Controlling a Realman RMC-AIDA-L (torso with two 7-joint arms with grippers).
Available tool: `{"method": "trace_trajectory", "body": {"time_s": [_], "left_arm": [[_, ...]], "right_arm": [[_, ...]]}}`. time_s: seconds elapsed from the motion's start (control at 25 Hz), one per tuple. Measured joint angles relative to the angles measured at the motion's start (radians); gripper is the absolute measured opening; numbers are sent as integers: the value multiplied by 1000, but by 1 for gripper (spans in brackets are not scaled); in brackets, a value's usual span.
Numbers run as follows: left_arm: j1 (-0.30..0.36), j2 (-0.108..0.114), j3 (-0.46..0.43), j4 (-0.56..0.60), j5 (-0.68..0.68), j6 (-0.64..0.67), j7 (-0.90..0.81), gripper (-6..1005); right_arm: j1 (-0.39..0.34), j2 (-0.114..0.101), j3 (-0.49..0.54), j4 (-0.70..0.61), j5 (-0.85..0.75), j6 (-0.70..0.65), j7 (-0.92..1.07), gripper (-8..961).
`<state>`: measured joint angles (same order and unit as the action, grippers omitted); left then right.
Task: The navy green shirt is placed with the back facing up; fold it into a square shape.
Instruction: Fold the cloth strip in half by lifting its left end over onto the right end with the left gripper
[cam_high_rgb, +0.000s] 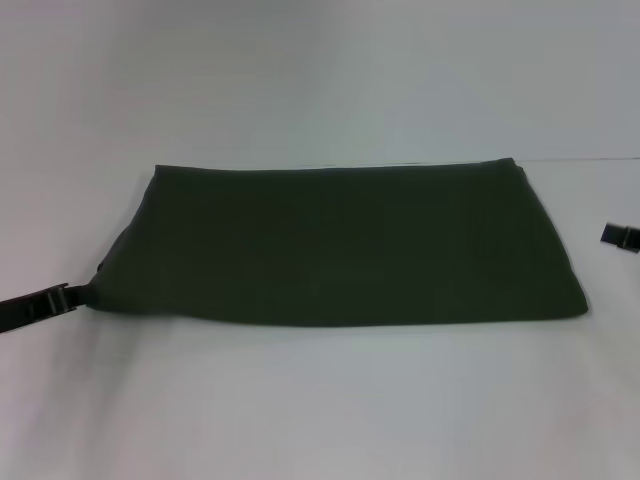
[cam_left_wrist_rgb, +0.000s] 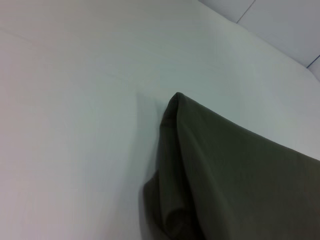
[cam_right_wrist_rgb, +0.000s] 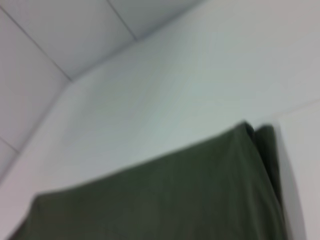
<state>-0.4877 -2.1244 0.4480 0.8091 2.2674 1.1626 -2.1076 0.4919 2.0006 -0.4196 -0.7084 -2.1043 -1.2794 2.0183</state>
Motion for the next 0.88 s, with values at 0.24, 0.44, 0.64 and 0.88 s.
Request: {"method": "trace_trajectory", "body": {"time_s": [0.24,0.44,0.64,0.88], "left_arm": [[-3,-4,6,-12,-41,13,16,4],[-26,-6,11,-40,-69,23,40,4],[-37,-10,12,-63,-75,16,61,5],[-28,-12,3,-73,-103,7,62,64]], "right_arm": [[-16,7,8,7,79,-46,-53,370],[-7,15,6,26,76,-40,-75,587],[-3,13,6,38,75,-36,-79,751],[-3,13,3,39,70,-36,-81,783]]}}
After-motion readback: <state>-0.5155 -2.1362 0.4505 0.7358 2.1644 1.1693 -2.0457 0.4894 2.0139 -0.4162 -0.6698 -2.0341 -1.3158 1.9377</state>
